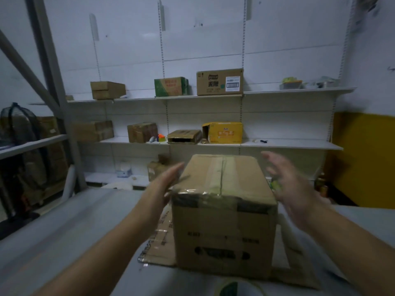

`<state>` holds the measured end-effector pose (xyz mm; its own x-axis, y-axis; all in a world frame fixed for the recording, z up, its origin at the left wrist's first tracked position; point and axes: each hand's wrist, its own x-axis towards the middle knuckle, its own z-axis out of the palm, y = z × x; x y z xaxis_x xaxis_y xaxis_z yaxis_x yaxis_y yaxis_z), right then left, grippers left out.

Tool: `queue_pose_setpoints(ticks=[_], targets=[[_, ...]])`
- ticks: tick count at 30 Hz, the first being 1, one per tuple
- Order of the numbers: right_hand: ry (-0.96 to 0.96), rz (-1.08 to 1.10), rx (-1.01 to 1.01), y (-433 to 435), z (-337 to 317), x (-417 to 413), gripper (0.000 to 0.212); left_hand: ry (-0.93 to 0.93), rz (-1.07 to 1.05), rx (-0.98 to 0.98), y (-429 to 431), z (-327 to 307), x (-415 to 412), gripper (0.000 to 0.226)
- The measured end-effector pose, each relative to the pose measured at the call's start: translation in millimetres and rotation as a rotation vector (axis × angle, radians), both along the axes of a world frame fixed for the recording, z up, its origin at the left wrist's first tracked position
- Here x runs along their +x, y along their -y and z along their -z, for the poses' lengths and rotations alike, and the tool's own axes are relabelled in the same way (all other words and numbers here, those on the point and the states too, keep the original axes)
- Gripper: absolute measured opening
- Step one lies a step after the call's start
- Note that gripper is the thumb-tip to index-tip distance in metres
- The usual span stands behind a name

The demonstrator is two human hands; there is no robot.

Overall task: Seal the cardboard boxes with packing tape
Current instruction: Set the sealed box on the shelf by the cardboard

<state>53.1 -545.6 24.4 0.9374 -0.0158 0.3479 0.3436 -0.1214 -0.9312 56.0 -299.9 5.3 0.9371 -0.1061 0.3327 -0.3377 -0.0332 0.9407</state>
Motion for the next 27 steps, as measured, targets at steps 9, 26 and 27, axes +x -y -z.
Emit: queue_pose_setpoints(ticks=[9, 26, 27], targets=[[-0.472, 0.021, 0.276, -15.9, 9.9, -16.2, 0.027, -0.009, -0.355, 0.119, 28.2, 15.7, -8.4, 0.045], [-0.192, -0.072, 0.501, -19.6, 13.1, 2.7, 0.05, -0.379, -0.001, -0.382, 41.7, -15.4, -10.0, 0.053], [-0.182, -0.042, 0.609, -20.0, 21.1, 2.3, 0.046, -0.391, -0.03, -0.428, 49.7, -8.1, -10.2, 0.052]])
